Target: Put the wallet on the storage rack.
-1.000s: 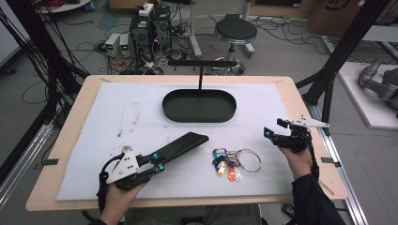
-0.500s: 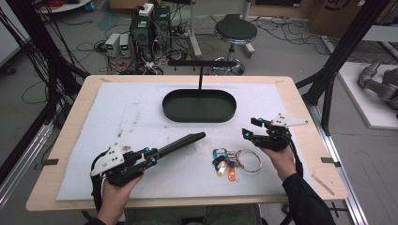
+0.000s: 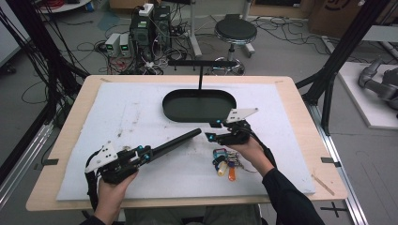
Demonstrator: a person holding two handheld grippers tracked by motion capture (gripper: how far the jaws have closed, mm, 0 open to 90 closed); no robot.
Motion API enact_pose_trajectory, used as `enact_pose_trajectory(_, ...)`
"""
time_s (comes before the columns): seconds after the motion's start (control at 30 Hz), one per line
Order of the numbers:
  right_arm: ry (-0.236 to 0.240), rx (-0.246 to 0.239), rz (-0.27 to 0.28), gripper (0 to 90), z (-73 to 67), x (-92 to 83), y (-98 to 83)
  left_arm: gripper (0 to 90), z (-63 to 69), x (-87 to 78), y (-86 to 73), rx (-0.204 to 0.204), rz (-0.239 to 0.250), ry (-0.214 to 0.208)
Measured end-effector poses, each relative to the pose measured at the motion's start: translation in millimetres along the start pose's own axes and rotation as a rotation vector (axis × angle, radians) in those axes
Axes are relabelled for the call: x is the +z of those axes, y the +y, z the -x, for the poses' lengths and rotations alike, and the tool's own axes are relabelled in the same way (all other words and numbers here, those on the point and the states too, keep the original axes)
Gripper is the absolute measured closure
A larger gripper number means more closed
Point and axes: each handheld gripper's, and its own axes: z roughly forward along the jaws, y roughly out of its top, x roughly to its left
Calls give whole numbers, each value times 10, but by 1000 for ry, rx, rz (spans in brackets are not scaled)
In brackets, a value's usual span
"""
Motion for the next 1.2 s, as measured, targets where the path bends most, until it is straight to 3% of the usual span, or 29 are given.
enact_pose_trajectory(0.13, 13, -38, -46, 604, -67, 195, 45, 794, -27, -10, -15, -3, -5, -2)
enact_pose_trajectory(0.2, 24, -68, -59, 704, -86, 244, 65, 794, -31, -6, -18, 0, -8, -1)
enact_pose_trajectory(0.3, -12, -100, -69, 745, -127, 242, 99, 794, -28, -6, -9, 5, -7, 1)
enact_pose_trajectory(0.43, -3, -75, -86, 787, -136, 140, 114, 794, 4, 11, 13, 14, -2, -16)
enact_pose_trajectory(0.6, 30, -22, -67, 800, -176, -49, 96, 792, 19, 47, 9, 19, -18, -35)
enact_pose_trajectory(0.73, 18, 4, -77, 800, -182, -60, 11, 775, 1, 99, -20, 10, -27, -42)
enact_pose_trajectory(0.8, 13, 9, -66, 799, -181, -58, -4, 730, 1, 110, -18, 27, -32, -30)
enact_pose_trajectory(0.87, 3, 21, -58, 800, -185, -52, 2, 581, 22, 151, -22, 51, -73, -14)
enact_pose_trajectory(0.93, 5, 28, -53, 801, -182, -46, -2, 492, 41, 199, -38, 61, -111, -22)
enact_pose_trajectory(1.0, 4, 32, -52, 801, -178, -46, -4, 471, 53, 224, -47, 78, -129, -18)
enact_pose_trajectory(1.03, 6, 27, -53, 800, -179, -46, -3, 464, 58, 283, -68, 105, -170, -10)
enact_pose_trajectory(1.1, 8, 29, -53, 799, -179, -49, -4, 494, 39, 334, -95, 110, -207, -11)
enact_pose_trajectory(1.2, 4, 15, -54, 791, -176, -53, -4, 672, -17, 337, -130, 103, -203, -21)
